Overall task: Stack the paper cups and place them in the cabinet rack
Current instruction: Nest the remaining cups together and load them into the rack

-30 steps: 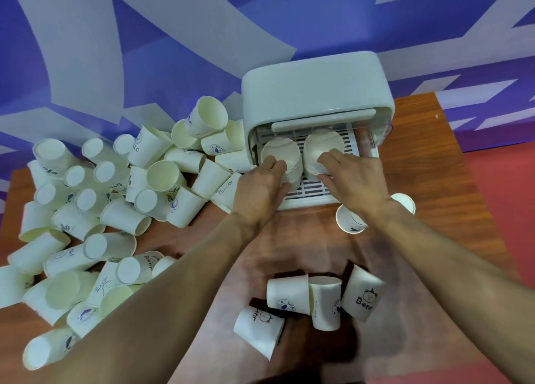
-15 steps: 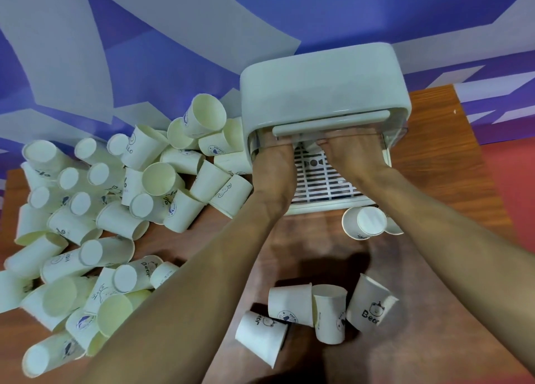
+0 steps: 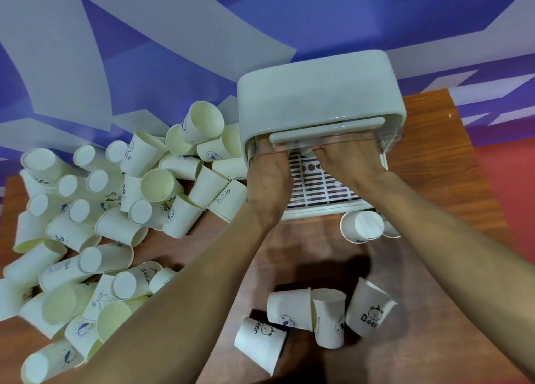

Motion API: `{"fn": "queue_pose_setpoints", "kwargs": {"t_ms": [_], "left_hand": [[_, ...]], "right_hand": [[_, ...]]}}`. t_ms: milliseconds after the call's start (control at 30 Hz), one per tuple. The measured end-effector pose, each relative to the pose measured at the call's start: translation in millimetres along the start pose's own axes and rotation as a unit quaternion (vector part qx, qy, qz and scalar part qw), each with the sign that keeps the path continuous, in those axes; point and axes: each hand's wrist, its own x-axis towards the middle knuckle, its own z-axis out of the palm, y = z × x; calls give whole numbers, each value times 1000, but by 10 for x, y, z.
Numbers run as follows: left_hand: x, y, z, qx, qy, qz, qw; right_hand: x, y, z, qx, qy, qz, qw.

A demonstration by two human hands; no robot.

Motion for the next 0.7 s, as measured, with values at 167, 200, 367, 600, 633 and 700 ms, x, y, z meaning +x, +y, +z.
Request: {"fn": "queue_pose_setpoints", "kwargs": {"t_ms": [167, 200, 367, 600, 633, 700], "left_hand": [[-165, -72, -40, 43, -24, 43, 998], [-219, -88, -81, 55, -35, 52, 997], [-644, -210, -226, 71, -40, 168, 982], [-1512, -519, -61, -16, -224, 285, 932], [-1589, -553, -17, -10, -270, 278, 922], [-1680, -601, 45, 2, -329, 270, 905]], "right_hand": [[-207, -36, -98, -53, -4, 3, 999], [-307, -66, -114, -62, -25, -1, 998], [-857, -158, -235, 3, 39, -30, 999], [-1771, -462, -327, 86, -179, -103, 975], [-1893, -494, -326, 81, -238, -98, 963], [-2071, -521, -334, 64, -291, -99, 950]]}}
